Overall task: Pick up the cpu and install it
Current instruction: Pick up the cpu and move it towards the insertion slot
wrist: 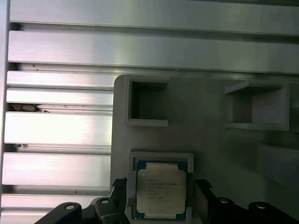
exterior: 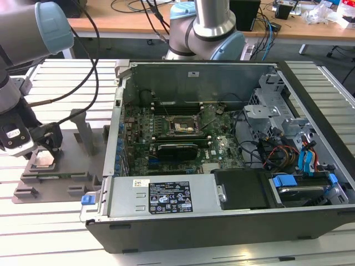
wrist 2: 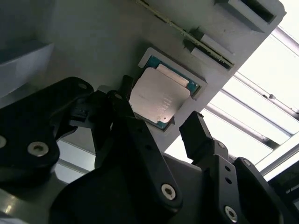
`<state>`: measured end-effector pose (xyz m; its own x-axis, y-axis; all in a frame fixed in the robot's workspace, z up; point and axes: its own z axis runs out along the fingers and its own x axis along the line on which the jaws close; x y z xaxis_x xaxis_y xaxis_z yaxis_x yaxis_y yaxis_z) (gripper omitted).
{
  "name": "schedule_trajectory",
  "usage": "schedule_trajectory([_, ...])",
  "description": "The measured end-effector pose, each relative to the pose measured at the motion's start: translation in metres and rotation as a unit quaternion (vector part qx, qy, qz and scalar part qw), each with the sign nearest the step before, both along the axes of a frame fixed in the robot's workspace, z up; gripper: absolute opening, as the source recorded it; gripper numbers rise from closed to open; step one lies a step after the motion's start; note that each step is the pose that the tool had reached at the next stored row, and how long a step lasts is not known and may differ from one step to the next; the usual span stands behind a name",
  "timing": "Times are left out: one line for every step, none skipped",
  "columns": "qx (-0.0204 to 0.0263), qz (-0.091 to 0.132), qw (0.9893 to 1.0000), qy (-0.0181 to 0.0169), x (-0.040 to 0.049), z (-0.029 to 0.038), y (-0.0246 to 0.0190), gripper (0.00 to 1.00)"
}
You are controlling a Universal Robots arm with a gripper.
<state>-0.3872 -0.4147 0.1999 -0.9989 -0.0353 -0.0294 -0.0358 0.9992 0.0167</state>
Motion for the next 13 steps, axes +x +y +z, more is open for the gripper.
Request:
schedule_trajectory([-0.0053, 0.001, 1.0, 0.0, 0.0005, -0.0007, 0.0, 0.68])
schedule_trajectory([-0.0093, 0.002, 1.0, 0.0, 0.0009, -0.0014, 0.0, 0.68])
schedule_trajectory([-0.0108, 0.003, 0.9999, 0.0, 0.0022, -0.003, 0.0, 0.68])
schedule_trajectory([-0.0108, 0.004, 0.9999, 0.0002, 0.0037, -0.0048, 0.0004, 0.68])
schedule_trajectory([-0.0107, 0.005, 0.9999, 0.0001, 0.004, -0.0065, 0.0009, 0.68])
schedule_trajectory([-0.0095, 0.005, 0.9999, 0.0002, 0.004, -0.0086, 0.002, 0.68])
schedule_trajectory([-0.0087, 0.005, 1.0, 0.0002, 0.004, -0.0095, 0.0029, 0.68])
schedule_trajectory([-0.0084, 0.005, 1.0, 0.0001, 0.0041, -0.0109, 0.0033, 0.68])
schedule_trajectory([-0.0085, 0.005, 1.0, 0.0002, 0.004, -0.0119, 0.0033, 0.68])
schedule_trajectory([-0.0085, 0.005, 1.0, 0.0002, 0.0039, -0.0122, 0.0034, 0.68])
schedule_trajectory([-0.0085, 0.005, 1.0, 0.0002, 0.004, -0.0123, 0.0034, 0.68])
schedule_trajectory([-0.0084, 0.005, 1.0, 0.0002, 0.004, -0.0125, 0.0034, 0.68])
schedule_trajectory([-0.0084, 0.005, 1.0, 0.0002, 0.004, -0.0126, 0.0034, 0.68])
